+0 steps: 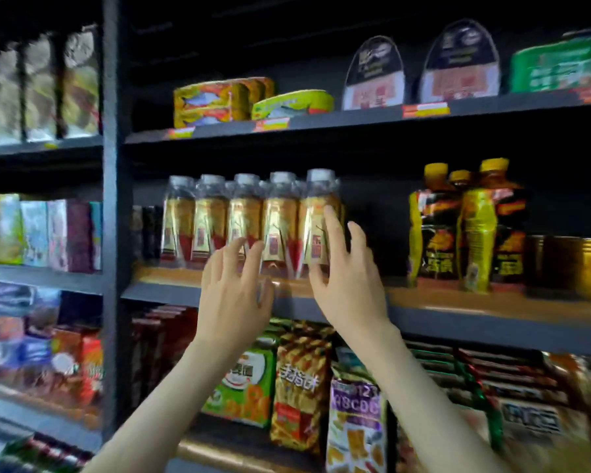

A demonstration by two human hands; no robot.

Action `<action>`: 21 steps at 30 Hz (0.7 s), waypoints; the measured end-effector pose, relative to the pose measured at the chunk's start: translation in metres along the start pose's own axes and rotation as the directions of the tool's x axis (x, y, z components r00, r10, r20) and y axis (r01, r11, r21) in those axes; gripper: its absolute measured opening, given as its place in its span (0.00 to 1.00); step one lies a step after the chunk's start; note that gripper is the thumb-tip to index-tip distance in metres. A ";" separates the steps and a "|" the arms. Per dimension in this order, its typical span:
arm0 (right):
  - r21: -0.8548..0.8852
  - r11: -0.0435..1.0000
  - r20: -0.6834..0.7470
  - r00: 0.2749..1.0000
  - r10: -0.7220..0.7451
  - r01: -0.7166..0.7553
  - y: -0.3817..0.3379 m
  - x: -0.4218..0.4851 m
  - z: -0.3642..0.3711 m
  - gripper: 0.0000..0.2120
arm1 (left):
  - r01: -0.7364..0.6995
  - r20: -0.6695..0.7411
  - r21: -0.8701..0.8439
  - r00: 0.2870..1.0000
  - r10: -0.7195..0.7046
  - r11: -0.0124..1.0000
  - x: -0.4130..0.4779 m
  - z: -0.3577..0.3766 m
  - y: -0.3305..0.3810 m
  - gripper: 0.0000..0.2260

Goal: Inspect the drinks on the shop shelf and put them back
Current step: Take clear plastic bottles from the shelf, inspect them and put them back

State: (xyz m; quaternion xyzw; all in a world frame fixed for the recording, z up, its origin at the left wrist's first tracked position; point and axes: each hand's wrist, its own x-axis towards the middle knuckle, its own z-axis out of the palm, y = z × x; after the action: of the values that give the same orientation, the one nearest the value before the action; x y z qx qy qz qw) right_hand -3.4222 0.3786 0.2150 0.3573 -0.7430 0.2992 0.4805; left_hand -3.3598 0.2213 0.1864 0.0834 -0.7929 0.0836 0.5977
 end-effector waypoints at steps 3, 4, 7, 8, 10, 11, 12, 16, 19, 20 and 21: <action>-0.068 0.993 0.039 0.994 0.099 -0.097 0.000 0.020 0.022 0.38 | -0.031 -0.019 -0.039 0.999 0.030 0.999 0.009 0.020 -0.010 0.21; -0.098 0.988 0.048 0.991 0.122 -0.117 -0.001 0.025 0.026 0.40 | -0.043 -0.026 -0.072 0.999 0.041 0.996 0.012 0.027 -0.011 0.21; -0.123 0.981 0.083 0.984 0.158 -0.147 -0.006 0.037 0.032 0.44 | -0.092 -0.057 -0.180 0.995 0.083 0.979 0.022 0.039 -0.011 0.21; -0.127 0.979 0.093 0.981 0.172 -0.160 -0.006 0.041 0.033 0.45 | -0.118 -0.052 -0.200 0.993 0.110 0.973 0.027 0.041 -0.011 0.22; -0.116 0.976 0.103 0.975 0.197 -0.185 -0.006 0.047 0.033 0.46 | -0.186 -0.024 -0.206 0.982 0.185 0.961 0.036 0.045 -0.011 0.22; -0.103 0.976 0.109 0.973 0.204 -0.193 -0.005 0.049 0.033 0.45 | -0.215 -0.002 -0.201 0.976 0.219 0.956 0.040 0.047 -0.011 0.22; -0.092 0.976 0.112 0.972 0.207 -0.198 -0.005 0.050 0.033 0.44 | -0.233 0.016 -0.202 0.970 0.241 0.951 0.043 0.049 -0.012 0.21; -0.022 0.981 0.051 0.980 0.193 -0.192 -0.008 0.046 0.030 0.43 | -0.248 0.002 -0.221 0.967 0.255 0.943 0.047 0.054 -0.014 0.22; -0.018 0.989 -0.095 0.985 0.144 -0.147 -0.010 0.039 0.026 0.44 | -0.245 -0.017 -0.253 0.968 0.249 0.936 0.049 0.051 -0.012 0.23; -0.032 0.993 -0.165 0.981 0.104 -0.111 -0.010 0.036 0.023 0.44 | -0.240 -0.017 -0.281 0.969 0.245 0.929 0.049 0.048 -0.010 0.24; -0.049 0.996 -0.235 0.970 0.057 -0.071 -0.012 0.034 0.020 0.44 | -0.237 -0.020 -0.326 0.969 0.245 0.915 0.049 0.045 -0.009 0.25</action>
State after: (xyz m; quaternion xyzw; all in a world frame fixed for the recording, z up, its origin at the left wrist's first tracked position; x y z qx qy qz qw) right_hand -3.4321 0.3475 0.2404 0.2818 -0.7007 0.3332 0.5644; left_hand -3.4126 0.2005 0.2218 -0.1138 -0.8064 0.0236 0.5798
